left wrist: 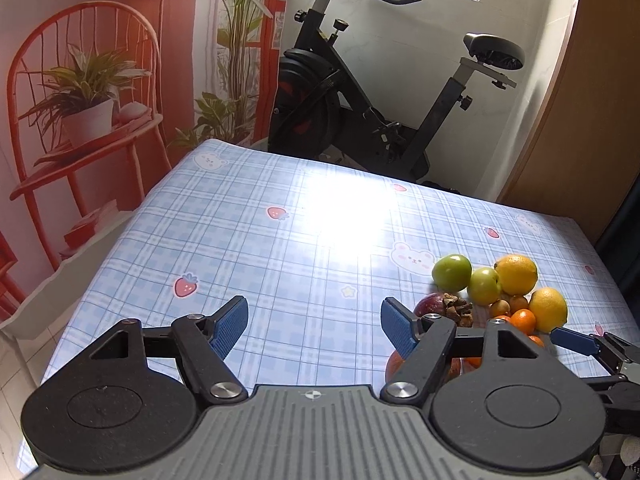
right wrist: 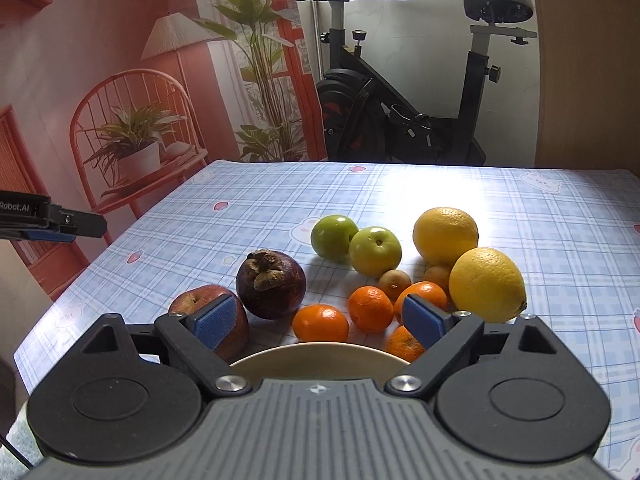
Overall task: Organize fruits
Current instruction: 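Move the open left gripper toward the red apple, then close the left gripper around the red apple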
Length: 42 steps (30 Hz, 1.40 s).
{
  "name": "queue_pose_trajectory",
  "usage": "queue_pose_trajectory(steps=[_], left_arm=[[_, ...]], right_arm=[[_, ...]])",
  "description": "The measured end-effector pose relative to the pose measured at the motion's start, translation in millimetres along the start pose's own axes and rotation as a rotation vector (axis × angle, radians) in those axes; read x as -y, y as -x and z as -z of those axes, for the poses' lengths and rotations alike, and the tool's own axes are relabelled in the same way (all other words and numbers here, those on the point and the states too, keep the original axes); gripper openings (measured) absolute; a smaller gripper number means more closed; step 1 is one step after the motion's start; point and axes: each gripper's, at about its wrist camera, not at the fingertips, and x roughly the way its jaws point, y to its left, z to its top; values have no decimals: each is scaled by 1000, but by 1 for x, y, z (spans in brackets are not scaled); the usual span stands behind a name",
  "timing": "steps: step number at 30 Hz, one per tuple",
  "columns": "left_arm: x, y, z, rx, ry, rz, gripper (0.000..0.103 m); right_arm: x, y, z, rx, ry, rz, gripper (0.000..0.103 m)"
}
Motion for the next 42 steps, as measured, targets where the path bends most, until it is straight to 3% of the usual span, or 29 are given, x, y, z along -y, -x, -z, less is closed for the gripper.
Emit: queue_pose_trajectory(steps=[3, 6, 12, 25, 42], left_arm=[[6, -11, 2, -22, -35, 43, 61], [11, -16, 4, -50, -35, 87, 61], [13, -40, 6, -121, 61, 200, 60], [23, -75, 7, -233, 81, 275, 60], [21, -92, 12, -291, 125, 341, 61]], right_arm=[[-14, -11, 4, -25, 53, -28, 92], [-23, -21, 7, -48, 97, -75, 87], [-37, -37, 13, -85, 160, -146, 78], [-46, -60, 10, -137, 187, -233, 70], [-40, -73, 6, -166, 137, -275, 68]])
